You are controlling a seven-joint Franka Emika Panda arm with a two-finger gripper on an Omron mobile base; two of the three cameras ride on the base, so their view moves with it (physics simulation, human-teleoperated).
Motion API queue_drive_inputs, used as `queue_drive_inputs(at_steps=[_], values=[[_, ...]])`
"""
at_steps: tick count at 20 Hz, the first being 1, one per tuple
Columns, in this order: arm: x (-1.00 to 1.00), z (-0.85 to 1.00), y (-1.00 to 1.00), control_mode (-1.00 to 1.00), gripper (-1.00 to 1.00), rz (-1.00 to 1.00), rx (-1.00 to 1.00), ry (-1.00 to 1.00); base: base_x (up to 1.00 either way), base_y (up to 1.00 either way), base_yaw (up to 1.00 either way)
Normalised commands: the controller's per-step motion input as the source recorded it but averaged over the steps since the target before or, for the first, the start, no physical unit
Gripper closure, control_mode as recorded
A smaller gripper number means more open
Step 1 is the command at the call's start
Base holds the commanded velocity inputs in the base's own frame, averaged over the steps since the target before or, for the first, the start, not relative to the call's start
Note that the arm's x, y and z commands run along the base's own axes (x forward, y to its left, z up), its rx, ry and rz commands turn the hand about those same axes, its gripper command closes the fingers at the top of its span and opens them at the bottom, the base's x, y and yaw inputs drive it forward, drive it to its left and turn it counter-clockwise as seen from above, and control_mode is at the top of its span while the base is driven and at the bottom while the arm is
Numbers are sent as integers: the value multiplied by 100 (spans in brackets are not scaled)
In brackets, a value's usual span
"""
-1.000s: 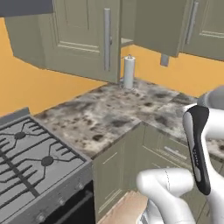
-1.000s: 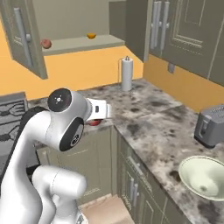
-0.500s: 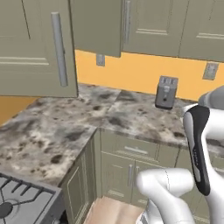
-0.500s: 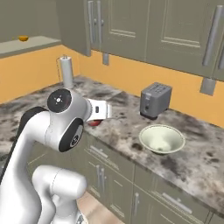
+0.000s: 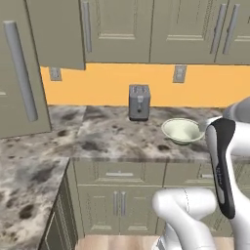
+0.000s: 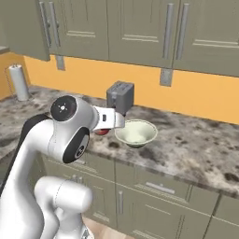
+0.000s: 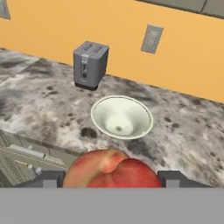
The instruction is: Open the cabinet. Pick the peach and peach from the cabinet and place them into the bowl. Then close the cabinet.
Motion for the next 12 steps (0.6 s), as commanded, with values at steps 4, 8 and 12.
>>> queue_drive_inputs(at_steps=[4, 8, 12], values=[[0, 0, 0, 100, 100, 0, 0, 0, 0, -8, -34], [0, 0, 0, 100, 100, 0, 0, 0, 29, 0, 0], [0, 0, 0, 100, 100, 0, 0, 0, 83, 1, -6]])
